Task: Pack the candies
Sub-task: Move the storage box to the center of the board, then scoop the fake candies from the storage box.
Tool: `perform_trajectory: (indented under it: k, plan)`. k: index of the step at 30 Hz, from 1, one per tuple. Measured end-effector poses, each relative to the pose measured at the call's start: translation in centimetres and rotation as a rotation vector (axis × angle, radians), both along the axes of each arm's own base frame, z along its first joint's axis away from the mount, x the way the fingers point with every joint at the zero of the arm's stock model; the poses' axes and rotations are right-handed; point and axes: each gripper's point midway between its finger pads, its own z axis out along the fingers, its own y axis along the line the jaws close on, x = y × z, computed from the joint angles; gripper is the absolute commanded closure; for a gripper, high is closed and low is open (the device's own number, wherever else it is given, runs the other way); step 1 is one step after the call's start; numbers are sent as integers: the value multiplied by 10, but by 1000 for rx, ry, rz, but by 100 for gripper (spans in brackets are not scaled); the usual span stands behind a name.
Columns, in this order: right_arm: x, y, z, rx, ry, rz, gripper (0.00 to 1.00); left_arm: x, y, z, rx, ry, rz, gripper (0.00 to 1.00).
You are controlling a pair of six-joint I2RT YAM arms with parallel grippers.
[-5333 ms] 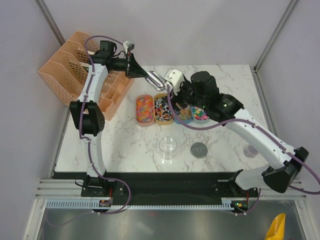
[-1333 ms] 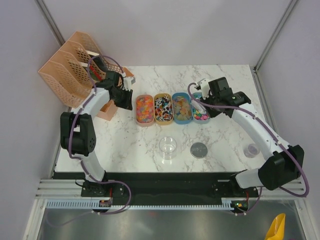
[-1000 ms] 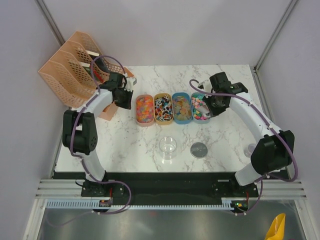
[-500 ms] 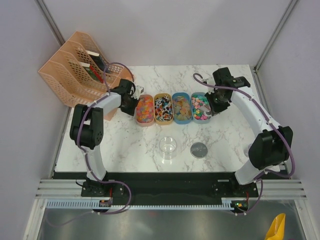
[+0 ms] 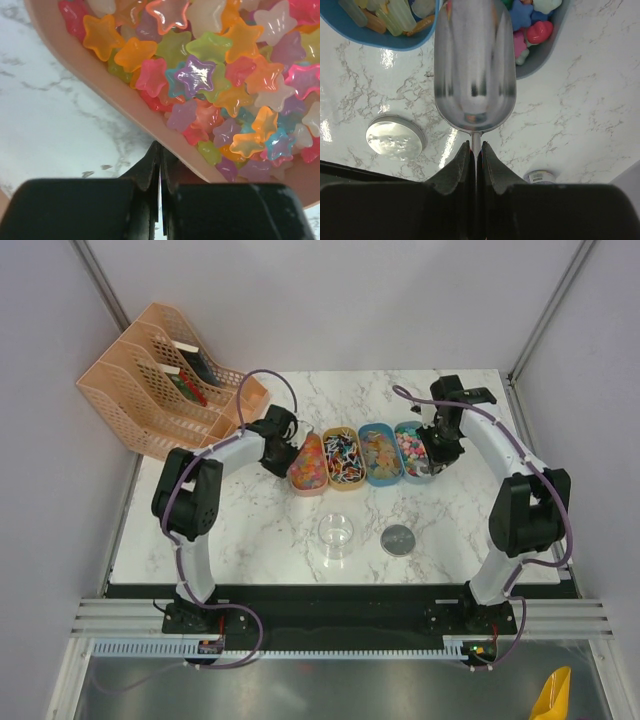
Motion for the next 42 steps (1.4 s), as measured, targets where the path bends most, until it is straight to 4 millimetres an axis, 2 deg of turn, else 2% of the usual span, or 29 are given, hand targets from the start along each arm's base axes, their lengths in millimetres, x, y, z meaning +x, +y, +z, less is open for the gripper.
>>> perform_trajectory:
  k: [3, 4, 7, 11, 17, 28, 38, 42]
  plan:
    - [6, -4, 2, -29, -7, 0, 100, -8, -17, 0, 1, 1, -45, 98]
    - [8, -7, 4, -38, -13, -3, 100, -9, -21, 0, 1, 1, -54, 91]
    - [13, -11, 7, -61, -31, -8, 100, -13, -28, 0, 1, 0, -72, 82]
    - [14, -16, 10, -92, -39, -5, 100, -14, -29, 0, 3, -3, -74, 66]
    - [8, -25, 7, -132, -18, -8, 100, -21, -25, 0, 5, -8, -69, 54]
    - [-1, -49, 3, -168, 30, -34, 100, -31, -22, 0, 0, -4, -60, 53]
    - [17, -48, -3, -185, 74, 3, 100, -33, -21, 0, -6, -17, -53, 53]
    - [24, -47, -13, -188, 87, 11, 100, -33, -20, -1, -4, -19, -51, 53]
